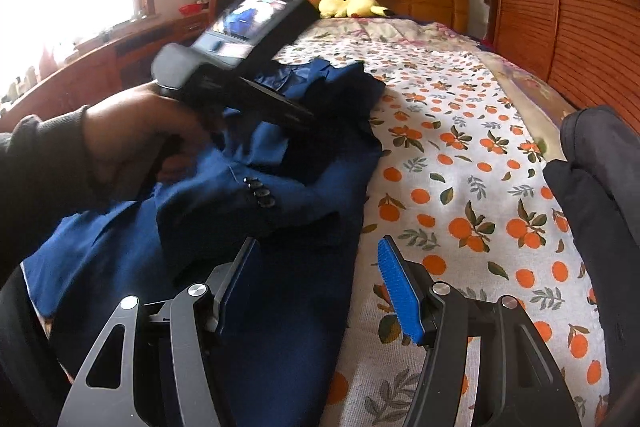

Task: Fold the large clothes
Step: 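Grasp the jacket side panel with the left tool, fold it over the front, release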

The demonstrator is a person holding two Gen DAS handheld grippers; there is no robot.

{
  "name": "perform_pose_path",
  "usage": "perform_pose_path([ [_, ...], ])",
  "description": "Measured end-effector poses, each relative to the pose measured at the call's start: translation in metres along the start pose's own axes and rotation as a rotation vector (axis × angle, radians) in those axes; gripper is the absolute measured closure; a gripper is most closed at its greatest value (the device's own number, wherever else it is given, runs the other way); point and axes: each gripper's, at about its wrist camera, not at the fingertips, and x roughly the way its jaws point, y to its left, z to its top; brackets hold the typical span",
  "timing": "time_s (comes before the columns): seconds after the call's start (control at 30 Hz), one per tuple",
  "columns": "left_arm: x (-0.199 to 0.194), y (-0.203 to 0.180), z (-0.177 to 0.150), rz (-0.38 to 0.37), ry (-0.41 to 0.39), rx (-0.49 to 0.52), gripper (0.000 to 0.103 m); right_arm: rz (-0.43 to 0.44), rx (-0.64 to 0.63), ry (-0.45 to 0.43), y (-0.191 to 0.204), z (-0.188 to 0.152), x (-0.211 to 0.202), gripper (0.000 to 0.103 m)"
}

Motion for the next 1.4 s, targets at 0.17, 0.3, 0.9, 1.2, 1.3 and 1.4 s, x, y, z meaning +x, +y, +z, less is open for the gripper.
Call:
perform_pose_path([
  [0.17, -0.039, 0.02, -0.009, 0.006, -0.061, -0.012, 0.087, 0.006, -0.01, -0.037, 0.01, 0.011, -0.008, 0.044],
  [0.3, -0.061, 0.027, -0.018, 0.033, -0.086, 0.015, 0.094, 0.002, -0.009, -0.06, 0.017, 0.02, -0.011, 0.044],
  [0.9, -0.177, 0.094, -0.062, 0.065, -0.283, -0.075, 0.096, -0.023, -0.037, -0.067, 0.056, 0.041, 0.004, 0.044],
  [1.2, -0.214, 0.124, -0.105, 0.046, -0.323, -0.148, 0.096, -0.029, -0.048, -0.058, 0.065, 0.047, 0.015, 0.044],
  [1.3, -0.214, 0.129, -0.127, 0.049, -0.318, -0.167, 0.096, -0.035, -0.055, -0.052, 0.066, 0.045, 0.018, 0.044],
  [1.4, -0.209, 0.134, -0.145, 0.022, -0.298, -0.208, 0.096, -0.041, -0.06, -0.042, 0.067, 0.044, 0.021, 0.044],
])
